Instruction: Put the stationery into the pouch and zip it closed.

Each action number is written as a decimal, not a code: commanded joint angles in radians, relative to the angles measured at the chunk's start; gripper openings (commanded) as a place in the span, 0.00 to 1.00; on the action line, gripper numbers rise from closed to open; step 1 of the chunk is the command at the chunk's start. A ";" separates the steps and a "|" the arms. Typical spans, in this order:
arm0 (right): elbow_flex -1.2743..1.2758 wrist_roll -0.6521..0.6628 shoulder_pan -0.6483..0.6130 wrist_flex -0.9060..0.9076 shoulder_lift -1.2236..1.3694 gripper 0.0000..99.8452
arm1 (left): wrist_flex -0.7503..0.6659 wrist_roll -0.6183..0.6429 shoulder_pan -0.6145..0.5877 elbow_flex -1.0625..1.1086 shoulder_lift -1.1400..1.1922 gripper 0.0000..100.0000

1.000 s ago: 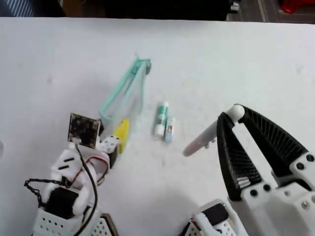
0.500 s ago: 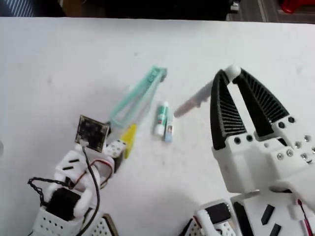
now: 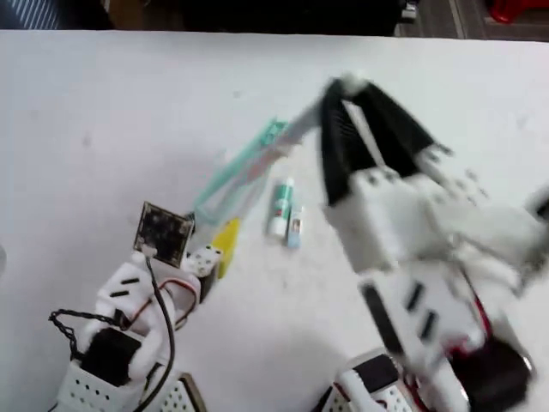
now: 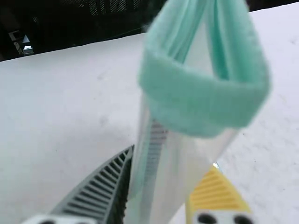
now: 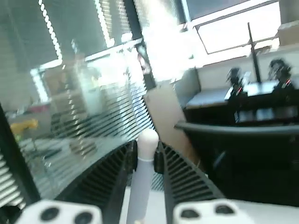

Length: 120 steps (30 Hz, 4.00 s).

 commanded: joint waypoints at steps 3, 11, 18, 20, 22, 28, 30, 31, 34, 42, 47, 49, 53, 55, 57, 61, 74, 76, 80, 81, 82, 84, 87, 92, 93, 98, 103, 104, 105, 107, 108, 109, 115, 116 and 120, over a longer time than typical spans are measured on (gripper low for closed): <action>0.000 0.061 -0.088 0.016 0.079 0.02 | 0.009 -0.009 0.013 -0.040 0.005 0.17; 0.002 0.081 -0.111 0.022 0.194 0.02 | 0.009 -0.009 0.013 -0.040 0.005 0.17; 0.002 0.083 -0.114 0.068 0.183 0.02 | 0.008 -0.009 0.013 -0.040 0.005 0.17; 0.002 0.092 -0.148 0.084 0.177 0.02 | 0.008 -0.009 0.013 -0.040 0.005 0.17; 0.002 0.158 -0.202 0.125 0.177 0.07 | 0.008 -0.009 0.013 -0.040 0.005 0.17; 0.000 0.305 -0.286 0.170 0.170 0.28 | 0.008 -0.009 0.013 -0.040 0.005 0.17; -0.002 0.316 -0.286 0.170 0.170 0.27 | 0.008 -0.009 0.012 -0.040 0.005 0.17; -0.002 0.316 -0.285 0.170 0.170 0.26 | 0.008 -0.009 0.012 -0.040 0.005 0.17; -0.002 0.318 -0.283 0.170 0.170 0.24 | 0.008 -0.009 0.012 -0.040 0.005 0.17; -0.005 0.318 -0.223 0.166 0.170 0.23 | 0.008 -0.006 0.010 -0.040 0.005 0.16; -0.003 0.318 -0.099 0.170 0.170 0.23 | 0.008 -0.005 0.010 -0.038 0.005 0.16; 0.000 0.318 -0.058 0.170 0.170 0.23 | 0.008 -0.005 0.010 -0.038 0.005 0.16; 0.002 0.318 0.013 0.171 0.177 0.23 | 0.008 -0.012 0.010 -0.040 0.005 0.08; 0.009 0.315 0.042 0.170 0.179 0.23 | 0.008 -0.020 0.010 -0.043 0.005 0.05; 0.034 0.315 0.070 0.166 0.179 0.23 | -0.002 -0.058 0.010 -0.044 0.005 0.03; 0.115 0.318 0.104 0.130 0.180 0.23 | -0.009 -0.075 0.010 -0.044 0.005 0.02; 0.218 0.310 0.209 0.022 0.338 0.23 | -0.008 -0.041 -0.111 -0.078 0.004 0.02; 0.167 0.310 0.211 0.045 0.424 0.23 | -0.012 -0.003 -0.151 -0.078 0.004 0.02; 0.023 0.310 0.211 0.134 0.618 0.23 | -0.015 0.017 -0.193 -0.080 0.004 0.02; -0.014 0.310 0.209 0.159 0.668 0.23 | -0.021 0.017 -0.197 -0.080 0.004 0.02; -0.052 0.310 0.208 0.183 0.717 0.23 | -0.029 0.017 -0.197 -0.078 0.004 0.02; -0.126 0.310 0.206 0.239 0.811 0.23 | -0.031 0.017 -0.197 -0.078 0.004 0.02; -0.226 0.310 0.206 0.306 0.944 0.23 | -0.031 0.017 -0.197 -0.075 0.004 0.02; -0.353 0.318 0.206 0.348 1.176 0.23 | -0.034 0.017 -0.197 -0.072 0.004 0.02; -0.374 0.318 0.206 0.348 1.224 0.23 | -0.034 0.017 -0.197 -0.072 0.004 0.02; -0.456 0.310 0.197 0.369 1.425 0.23 | -0.034 0.017 -0.197 -0.072 0.004 0.02; -0.509 0.308 0.173 0.369 1.547 0.23 | -0.069 0.017 -0.188 -0.032 0.005 0.02; -0.516 0.308 0.170 0.367 1.566 0.23 | -0.084 0.017 -0.189 -0.025 0.005 0.02; -0.519 0.308 0.168 0.364 1.584 0.23 | -0.094 0.017 -0.189 -0.020 0.005 0.02; -0.522 0.288 0.168 0.361 1.610 0.23 | -0.094 0.017 -0.189 -0.020 0.005 0.02; -0.526 0.259 0.173 0.361 1.621 0.23 | -0.094 0.017 -0.189 -0.020 0.005 0.02; -0.537 0.232 0.176 0.366 1.629 0.23 | -0.094 0.017 -0.189 -0.020 0.005 0.02; -0.554 0.175 0.222 0.427 1.629 0.23 | -0.092 0.017 -0.188 -0.021 0.005 0.02; -0.560 0.175 0.225 0.458 1.624 0.23 | -0.092 0.017 -0.188 -0.021 0.005 0.02; -0.572 0.175 0.214 0.564 1.583 0.23 | -0.092 0.017 -0.188 -0.021 0.005 0.02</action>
